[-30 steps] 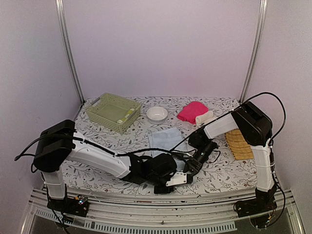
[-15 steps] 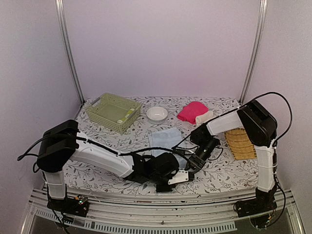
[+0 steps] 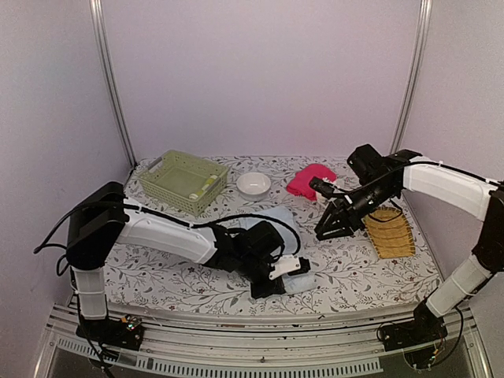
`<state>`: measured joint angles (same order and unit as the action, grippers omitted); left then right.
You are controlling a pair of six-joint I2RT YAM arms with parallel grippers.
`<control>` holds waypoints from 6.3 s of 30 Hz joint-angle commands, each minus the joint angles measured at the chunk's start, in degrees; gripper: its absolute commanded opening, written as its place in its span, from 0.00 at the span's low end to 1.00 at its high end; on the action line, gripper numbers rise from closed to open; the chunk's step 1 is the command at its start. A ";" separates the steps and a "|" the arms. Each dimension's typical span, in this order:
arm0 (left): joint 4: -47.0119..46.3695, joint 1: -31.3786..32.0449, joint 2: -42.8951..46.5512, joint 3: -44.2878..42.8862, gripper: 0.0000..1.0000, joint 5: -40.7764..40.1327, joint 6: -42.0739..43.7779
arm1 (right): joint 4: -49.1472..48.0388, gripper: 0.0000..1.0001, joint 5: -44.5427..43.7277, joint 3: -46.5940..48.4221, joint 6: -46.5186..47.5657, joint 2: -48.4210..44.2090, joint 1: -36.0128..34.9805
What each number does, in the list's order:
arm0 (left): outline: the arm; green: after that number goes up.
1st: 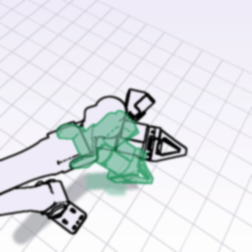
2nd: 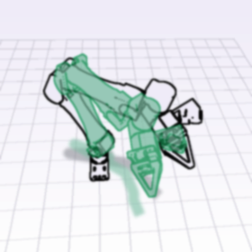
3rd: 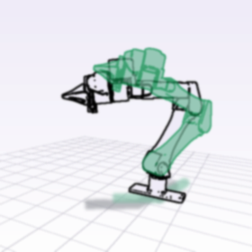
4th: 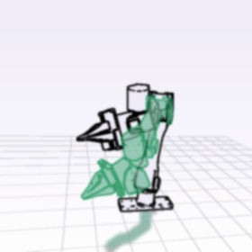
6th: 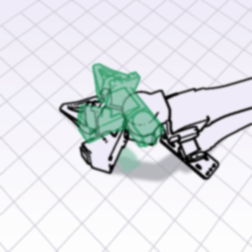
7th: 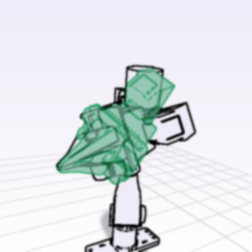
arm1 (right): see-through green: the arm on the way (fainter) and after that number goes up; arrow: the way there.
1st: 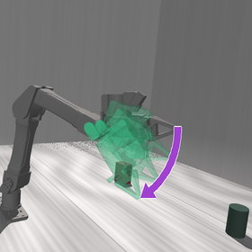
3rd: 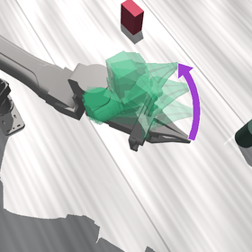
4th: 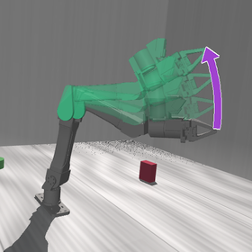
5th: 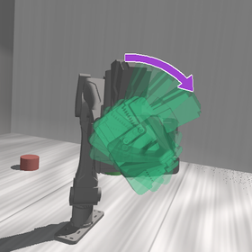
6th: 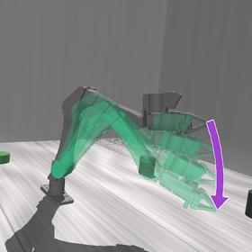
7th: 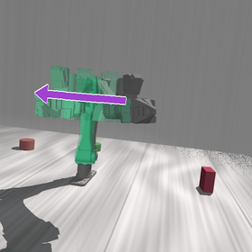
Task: Roll the towels
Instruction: Roll the towel at the center of the board.
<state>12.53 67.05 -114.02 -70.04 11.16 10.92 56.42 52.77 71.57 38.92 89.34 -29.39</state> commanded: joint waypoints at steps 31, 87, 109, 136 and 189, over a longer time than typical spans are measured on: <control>-1.80 -16.88 -11.91 -6.48 0.00 45.14 -27.27 | -38.15 0.42 -40.24 -23.14 0.65 2.60 -27.29; -42.45 -7.16 32.97 40.27 0.43 -12.41 -17.24 | -0.91 0.03 -2.63 6.61 2.71 31.88 -9.59; -14.74 3.06 5.72 12.00 0.45 -14.18 14.58 | 1.79 0.04 -2.98 10.63 1.88 40.65 -8.59; -3.77 3.88 6.37 8.93 0.09 -10.93 7.18 | -3.04 0.32 -14.29 17.08 -6.51 35.59 -5.51; -18.81 -13.35 -4.70 14.34 0.06 40.43 -35.61 | -23.73 0.50 -31.12 -11.78 5.76 1.68 -27.72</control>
<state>-7.88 54.35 -116.33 -56.64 50.70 -22.13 40.84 27.16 61.08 44.45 88.90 -54.76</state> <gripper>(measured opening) 0.108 0.483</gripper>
